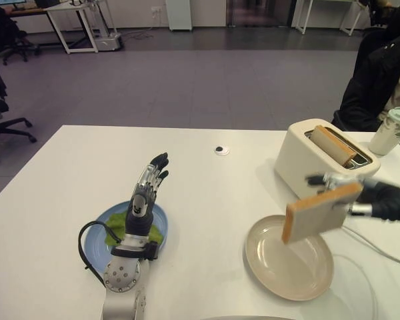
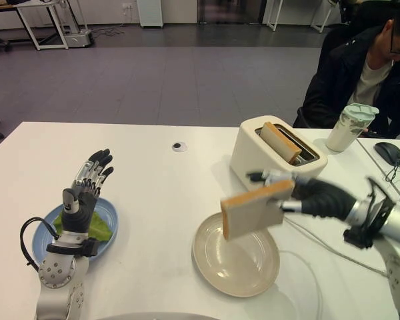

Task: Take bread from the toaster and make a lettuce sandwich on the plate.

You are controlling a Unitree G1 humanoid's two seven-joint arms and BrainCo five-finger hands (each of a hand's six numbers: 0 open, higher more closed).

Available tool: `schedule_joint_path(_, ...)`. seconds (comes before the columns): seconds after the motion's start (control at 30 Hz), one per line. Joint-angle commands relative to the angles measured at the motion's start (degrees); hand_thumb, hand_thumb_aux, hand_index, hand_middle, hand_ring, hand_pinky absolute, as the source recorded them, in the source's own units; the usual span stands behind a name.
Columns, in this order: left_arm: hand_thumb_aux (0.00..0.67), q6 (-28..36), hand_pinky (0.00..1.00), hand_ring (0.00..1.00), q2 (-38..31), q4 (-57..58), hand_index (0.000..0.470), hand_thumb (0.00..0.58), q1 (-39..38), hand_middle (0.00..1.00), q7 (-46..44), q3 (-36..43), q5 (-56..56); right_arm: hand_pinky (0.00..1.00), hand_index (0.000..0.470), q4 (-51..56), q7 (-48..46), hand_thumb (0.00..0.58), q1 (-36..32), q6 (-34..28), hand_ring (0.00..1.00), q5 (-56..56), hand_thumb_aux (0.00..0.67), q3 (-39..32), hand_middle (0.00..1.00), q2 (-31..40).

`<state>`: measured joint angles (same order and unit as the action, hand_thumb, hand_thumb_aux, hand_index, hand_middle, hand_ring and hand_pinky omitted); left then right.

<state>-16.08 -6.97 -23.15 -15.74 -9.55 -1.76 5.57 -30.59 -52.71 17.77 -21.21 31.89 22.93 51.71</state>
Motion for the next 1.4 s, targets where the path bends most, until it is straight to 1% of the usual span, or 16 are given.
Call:
schedule_joint_path(0.03, 0.000, 0.0, 0.00, 0.00, -1.4, 1.4, 0.000, 0.000, 0.3, 0.00, -0.3, -1.7, -0.5, 0.00, 0.470, 3.1, -3.1, 0.580, 4.8, 1.1, 0.00, -3.6, 0.670, -5.1, 0.00, -0.7)
schedule_joint_path(0.1, 0.000, -0.3, 0.00, 0.00, -2.6, 2.7, 0.000, 0.000, 1.1, 0.00, -0.8, -2.9, -0.5, 0.00, 0.470, 6.6, -3.6, 0.580, 5.3, 2.5, 0.00, -6.9, 0.670, -9.2, 0.00, -1.2)
schedule_joint_path(0.2, 0.000, -0.8, 0.00, 0.00, -3.5, 3.7, 0.000, 0.000, 1.9, 0.00, -0.9, -4.5, -0.1, 0.00, 0.470, 10.9, -0.3, 0.580, 1.9, 4.1, 0.00, -12.2, 0.670, -13.2, 0.00, -2.7)
schedule_joint_path(0.23, 0.000, -1.0, 0.00, 0.00, -3.6, 4.0, 0.000, 0.000, 2.1, 0.00, -1.0, -4.7, -0.1, 0.00, 0.289, 11.5, 1.1, 0.494, 0.5, 4.4, 0.00, -13.0, 0.413, -13.7, 0.00, -3.7)
schedule_joint_path(0.27, 0.000, -1.1, 0.00, 0.00, -3.7, 4.2, 0.000, 0.000, 2.3, 0.00, -1.0, -4.8, 0.0, 0.00, 0.149, 11.8, 2.2, 0.310, -0.5, 4.5, 0.00, -13.4, 0.213, -13.9, 0.00, -4.5)
schedule_joint_path(0.3, 0.000, -1.1, 0.00, 0.00, -3.8, 4.2, 0.000, 0.000, 2.5, 0.00, -1.1, -4.8, 0.0, 0.00, 0.000, 11.6, 2.6, 0.000, -1.4, 5.1, 0.00, -13.2, 0.000, -14.0, 0.00, -5.3)
schedule_joint_path(0.47, 0.000, -1.9, 0.00, 0.00, -4.1, 4.8, 0.000, 0.000, 2.2, 0.00, -1.6, -5.2, -0.2, 0.00, 0.000, 10.6, 3.3, 0.000, -2.7, 11.7, 0.00, -17.4, 0.000, -13.9, 0.00, -4.7)
schedule_joint_path(0.63, 0.000, -2.2, 0.00, 0.00, -5.4, 5.1, 0.000, 0.000, 2.6, 0.00, -2.0, -6.0, -1.7, 0.00, 0.000, 5.5, 3.3, 0.000, -3.2, 16.8, 0.00, -19.8, 0.000, -10.9, 0.00, -2.8)
schedule_joint_path(0.73, 0.000, -2.5, 0.00, 0.00, -9.6, 5.9, 0.000, 0.000, 3.3, 0.00, -2.3, -8.2, -6.1, 0.00, 0.000, 3.0, 6.5, 0.000, -6.7, 16.2, 0.00, -19.3, 0.000, -8.3, 0.00, -3.7)
schedule_joint_path(0.83, 0.000, -2.5, 0.00, 0.00, -19.5, 8.1, 0.000, 0.000, 2.9, 0.00, -3.3, -10.4, -19.5, 0.00, 0.000, 2.9, 11.5, 0.000, -10.3, 15.0, 0.00, -18.6, 0.000, -7.7, 0.00, -7.2)
schedule_joint_path(0.93, 0.000, -2.7, 0.00, 0.00, -29.4, 10.2, 0.000, 0.000, 0.2, 0.00, -4.9, -11.6, -31.9, 0.00, 0.000, 3.0, 15.6, 0.000, -10.9, 13.3, 0.00, -16.6, 0.000, -7.9, 0.00, -11.8)
schedule_joint_path(1.03, 0.000, -3.6, 0.00, 0.00, -36.2, 13.4, 0.000, 0.000, -3.1, 0.00, -2.9, -12.8, -42.2, 0.00, 0.000, 3.1, 18.2, 0.000, -10.0, 12.5, 0.00, -15.7, 0.000, -8.1, 0.00, -15.4)
schedule_joint_path(1.13, 0.000, -3.7, 0.00, 0.00, -40.2, 17.2, 0.000, 0.000, -4.5, 0.00, -0.2, -12.5, -48.6, 0.00, 0.000, 2.9, 19.7, 0.000, -10.6, 10.2, 0.00, -12.9, 0.000, -5.8, 0.00, -16.9)
schedule_joint_path(1.33, 0.000, -2.9, 0.00, 0.00, -42.4, 23.2, 0.000, 0.000, -4.6, 0.00, 3.6, -11.0, -52.1, 0.00, 0.000, 2.2, 20.5, 0.000, -11.6, 7.9, 0.00, -9.9, 0.000, -3.6, 0.00, -17.0)
schedule_joint_path(1.37, 0.058, -2.9, 0.00, 0.00, -42.8, 23.8, 0.041, 0.096, -4.4, 0.00, 4.4, -10.7, -52.6, 0.00, 0.000, 2.1, 20.5, 0.000, -11.8, 7.6, 0.00, -9.5, 0.000, -3.3, 0.00, -16.9)
schedule_joint_path(1.4, 0.239, -2.6, 0.00, 0.00, -43.1, 24.8, 0.168, 0.340, -4.1, 0.00, 5.2, -10.2, -53.4, 0.00, 0.000, 1.9, 20.6, 0.000, -12.0, 7.3, 0.00, -8.8, 0.000, -3.0, 0.00, -16.9)
